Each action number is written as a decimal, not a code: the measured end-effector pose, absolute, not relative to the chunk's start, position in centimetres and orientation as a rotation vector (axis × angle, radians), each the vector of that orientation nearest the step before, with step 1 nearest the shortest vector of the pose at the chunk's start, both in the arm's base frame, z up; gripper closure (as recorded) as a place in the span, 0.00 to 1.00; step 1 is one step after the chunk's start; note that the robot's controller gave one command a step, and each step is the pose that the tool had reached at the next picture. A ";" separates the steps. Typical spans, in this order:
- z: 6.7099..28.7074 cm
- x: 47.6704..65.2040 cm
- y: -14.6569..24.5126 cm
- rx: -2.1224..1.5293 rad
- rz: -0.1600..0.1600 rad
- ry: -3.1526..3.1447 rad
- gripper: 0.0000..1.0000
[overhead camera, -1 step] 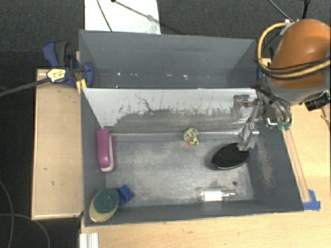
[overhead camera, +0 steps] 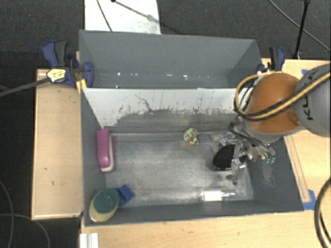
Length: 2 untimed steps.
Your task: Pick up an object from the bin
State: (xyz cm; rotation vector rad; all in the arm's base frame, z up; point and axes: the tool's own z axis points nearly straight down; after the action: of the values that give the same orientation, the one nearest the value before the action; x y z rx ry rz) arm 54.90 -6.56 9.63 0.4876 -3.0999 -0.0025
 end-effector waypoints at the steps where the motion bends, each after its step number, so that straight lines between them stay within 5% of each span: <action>1: 9.9 55.1 -6.5 0.493 -0.001 -3.105 1.00; 2: 9.9 55.1 -6.6 0.494 0.000 -3.105 0.00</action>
Offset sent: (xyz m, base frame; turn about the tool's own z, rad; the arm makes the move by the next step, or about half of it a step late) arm 0.0000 0.0000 0.0000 0.0000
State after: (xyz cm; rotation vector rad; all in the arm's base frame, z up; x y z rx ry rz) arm 55.09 -6.56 9.91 0.4940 -3.1045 0.0000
